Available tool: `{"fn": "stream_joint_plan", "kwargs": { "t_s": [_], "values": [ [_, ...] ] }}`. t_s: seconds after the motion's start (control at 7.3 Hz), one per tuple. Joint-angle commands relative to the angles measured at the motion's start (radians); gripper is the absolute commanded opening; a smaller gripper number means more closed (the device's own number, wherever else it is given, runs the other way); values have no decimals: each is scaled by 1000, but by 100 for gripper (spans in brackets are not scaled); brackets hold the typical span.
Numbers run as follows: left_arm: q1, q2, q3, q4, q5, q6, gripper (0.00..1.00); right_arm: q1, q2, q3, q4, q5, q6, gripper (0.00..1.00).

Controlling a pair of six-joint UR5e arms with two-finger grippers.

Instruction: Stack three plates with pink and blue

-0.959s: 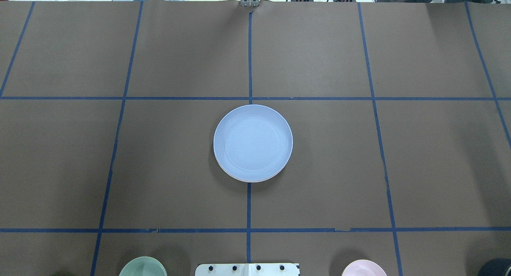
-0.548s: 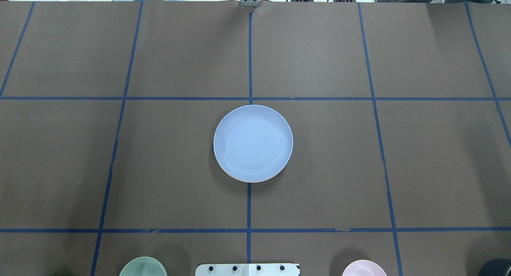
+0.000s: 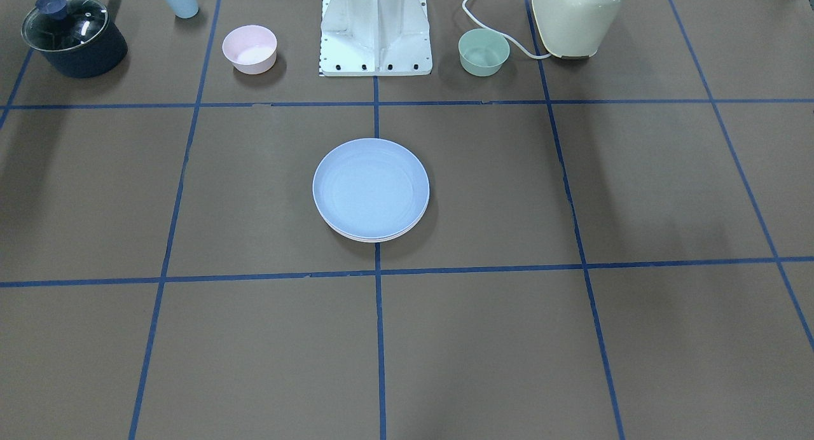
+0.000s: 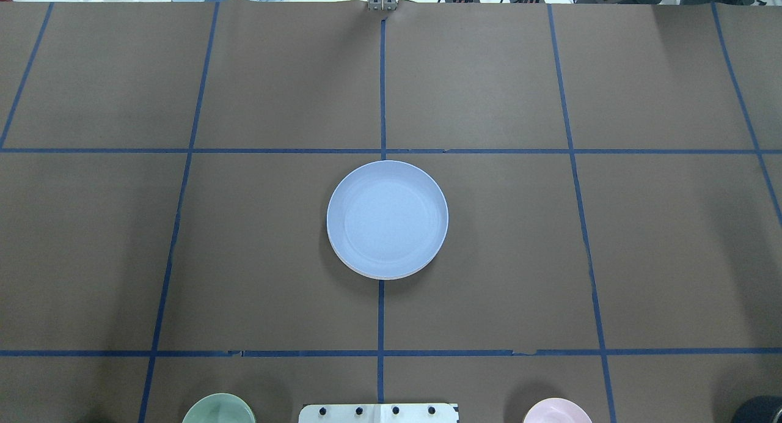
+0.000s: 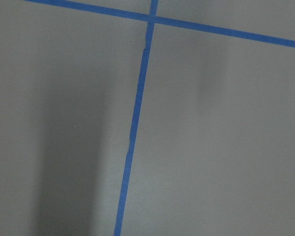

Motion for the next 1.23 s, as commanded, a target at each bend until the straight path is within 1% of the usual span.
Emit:
{"fn": "stream_joint_plan", "kwargs": {
  "t_s": [0.0,0.27,0.55,0.82,1.1],
  "values": [
    [1,-18,-9,82,7,6,100,0,1,-1,0,0,0,100],
    [-2,-22,-18,77,4,-1,100,-1,1,-1,0,0,0,100],
    [1,-35,-5,66,2,1,100,-1,1,1,0,11,0,100],
    [0,-35,-3,26,4,-1,100,-1,1,0,0,22,-1,100],
    [1,-33,-3,26,2,-1,100,-1,1,-1,0,22,-3,100]
  ]
}}
